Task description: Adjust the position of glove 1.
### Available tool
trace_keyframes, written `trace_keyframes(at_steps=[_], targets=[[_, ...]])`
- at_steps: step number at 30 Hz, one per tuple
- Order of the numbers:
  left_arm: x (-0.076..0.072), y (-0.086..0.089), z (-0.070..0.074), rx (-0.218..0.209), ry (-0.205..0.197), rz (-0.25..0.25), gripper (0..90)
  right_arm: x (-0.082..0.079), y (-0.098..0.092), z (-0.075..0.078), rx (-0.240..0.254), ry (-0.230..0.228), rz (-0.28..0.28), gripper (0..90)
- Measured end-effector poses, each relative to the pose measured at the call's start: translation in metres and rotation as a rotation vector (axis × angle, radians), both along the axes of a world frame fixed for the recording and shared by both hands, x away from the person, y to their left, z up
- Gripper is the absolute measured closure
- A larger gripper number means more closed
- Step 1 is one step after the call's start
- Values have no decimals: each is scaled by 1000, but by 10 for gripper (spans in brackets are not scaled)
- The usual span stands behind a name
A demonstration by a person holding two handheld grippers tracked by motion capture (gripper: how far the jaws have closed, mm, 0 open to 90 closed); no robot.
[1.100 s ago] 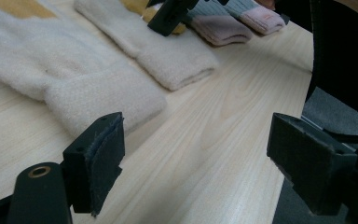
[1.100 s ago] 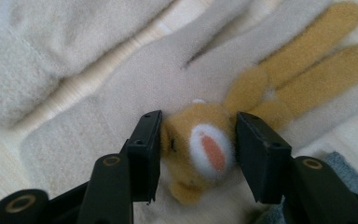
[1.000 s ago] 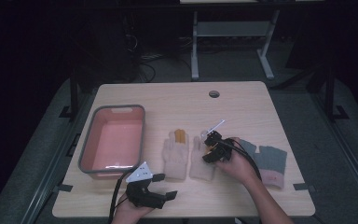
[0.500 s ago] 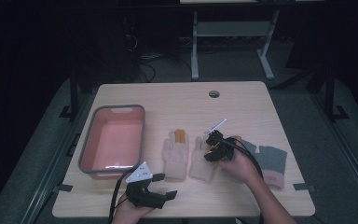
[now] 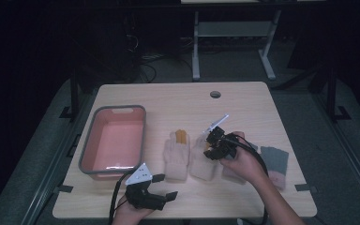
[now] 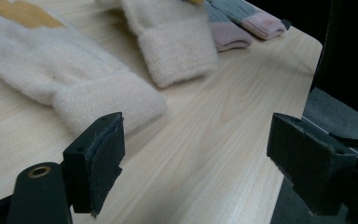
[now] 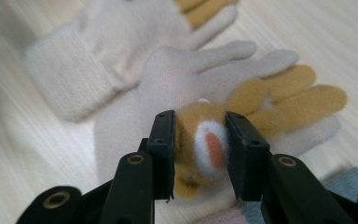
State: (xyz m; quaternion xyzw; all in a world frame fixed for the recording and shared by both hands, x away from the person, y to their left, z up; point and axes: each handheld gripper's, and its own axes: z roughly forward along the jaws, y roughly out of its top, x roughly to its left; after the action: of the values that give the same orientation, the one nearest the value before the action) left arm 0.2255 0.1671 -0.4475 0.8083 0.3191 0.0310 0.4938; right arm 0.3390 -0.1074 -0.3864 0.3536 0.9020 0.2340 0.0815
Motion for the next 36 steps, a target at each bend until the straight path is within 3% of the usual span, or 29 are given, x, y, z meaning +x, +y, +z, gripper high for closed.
trace_keyframes(at_steps=[8, 14, 25, 32, 36], targets=[[0, 2, 0, 5, -6, 1, 189, -4, 8, 20, 14, -15, 36, 650], [-1, 3, 2, -2, -13, 3, 189, -5, 30, 32, 17, -43, 102, 649], [-3, 8, 4, -23, -11, 26, 189, 12, 74, 27, 12, -18, 184, 646], [-2, 9, 4, -20, -14, 25, 189, 24, 87, 18, 17, 30, 201, 639], [-1, 10, 4, -20, -8, 28, 189, 33, 92, 7, -4, 53, 209, 629]])
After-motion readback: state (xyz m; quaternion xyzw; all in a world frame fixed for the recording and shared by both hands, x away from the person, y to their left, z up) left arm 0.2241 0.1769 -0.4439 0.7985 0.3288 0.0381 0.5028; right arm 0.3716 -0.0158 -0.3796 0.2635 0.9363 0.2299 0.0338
